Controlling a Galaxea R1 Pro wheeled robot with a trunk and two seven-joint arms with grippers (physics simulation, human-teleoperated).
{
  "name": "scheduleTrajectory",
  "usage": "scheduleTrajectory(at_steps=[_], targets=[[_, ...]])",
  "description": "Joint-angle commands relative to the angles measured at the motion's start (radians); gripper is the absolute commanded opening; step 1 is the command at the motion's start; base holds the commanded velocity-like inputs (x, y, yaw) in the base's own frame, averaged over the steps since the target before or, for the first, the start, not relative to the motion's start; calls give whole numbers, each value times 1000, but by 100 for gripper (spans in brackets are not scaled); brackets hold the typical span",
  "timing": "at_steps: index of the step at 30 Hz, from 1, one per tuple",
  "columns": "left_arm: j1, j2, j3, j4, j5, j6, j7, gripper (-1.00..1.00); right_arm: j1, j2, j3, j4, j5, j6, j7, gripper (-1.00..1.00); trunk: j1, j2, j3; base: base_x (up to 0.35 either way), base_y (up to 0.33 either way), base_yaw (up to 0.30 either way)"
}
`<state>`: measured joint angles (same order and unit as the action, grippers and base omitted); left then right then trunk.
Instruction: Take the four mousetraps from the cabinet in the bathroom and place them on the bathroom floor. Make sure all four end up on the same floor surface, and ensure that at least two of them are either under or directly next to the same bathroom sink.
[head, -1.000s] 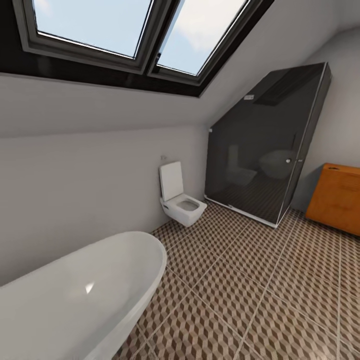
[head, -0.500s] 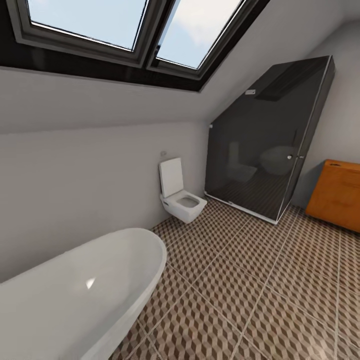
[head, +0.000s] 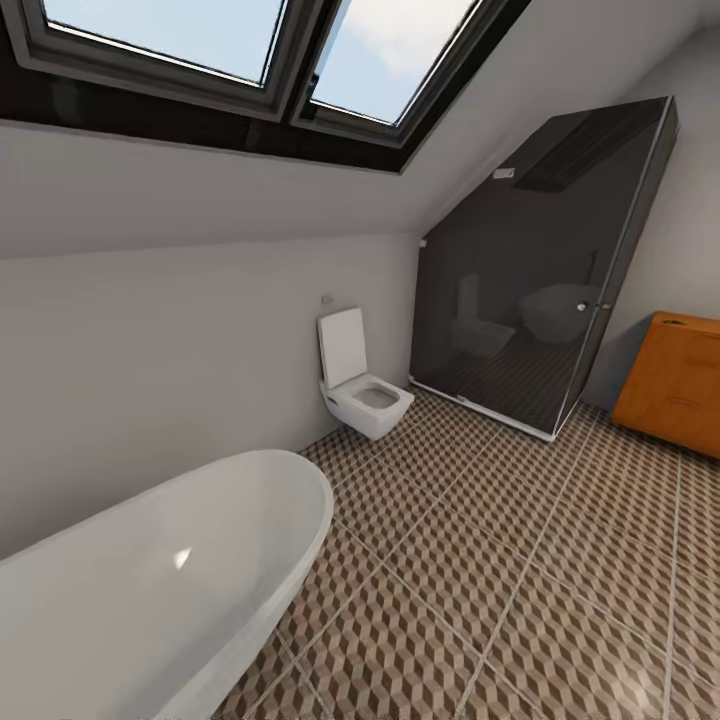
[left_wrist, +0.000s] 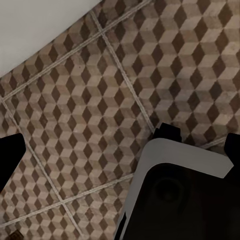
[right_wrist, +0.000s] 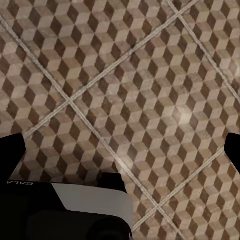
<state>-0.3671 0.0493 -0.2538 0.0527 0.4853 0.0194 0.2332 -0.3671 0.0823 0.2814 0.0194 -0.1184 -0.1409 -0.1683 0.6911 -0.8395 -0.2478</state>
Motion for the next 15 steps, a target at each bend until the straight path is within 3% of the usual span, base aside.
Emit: scheduleTrajectory(at_steps=[1,15], targets=[[-1,0,-9,1,7,2,1,100,-1,1,9,2,-10,-5,-2,100,0,-1,-3,0,0,0],[-1,0,-9,1,7,2,2,100,-2,0,9,2,-10,-5,-2,100,0,-1,-26,0,0,0]])
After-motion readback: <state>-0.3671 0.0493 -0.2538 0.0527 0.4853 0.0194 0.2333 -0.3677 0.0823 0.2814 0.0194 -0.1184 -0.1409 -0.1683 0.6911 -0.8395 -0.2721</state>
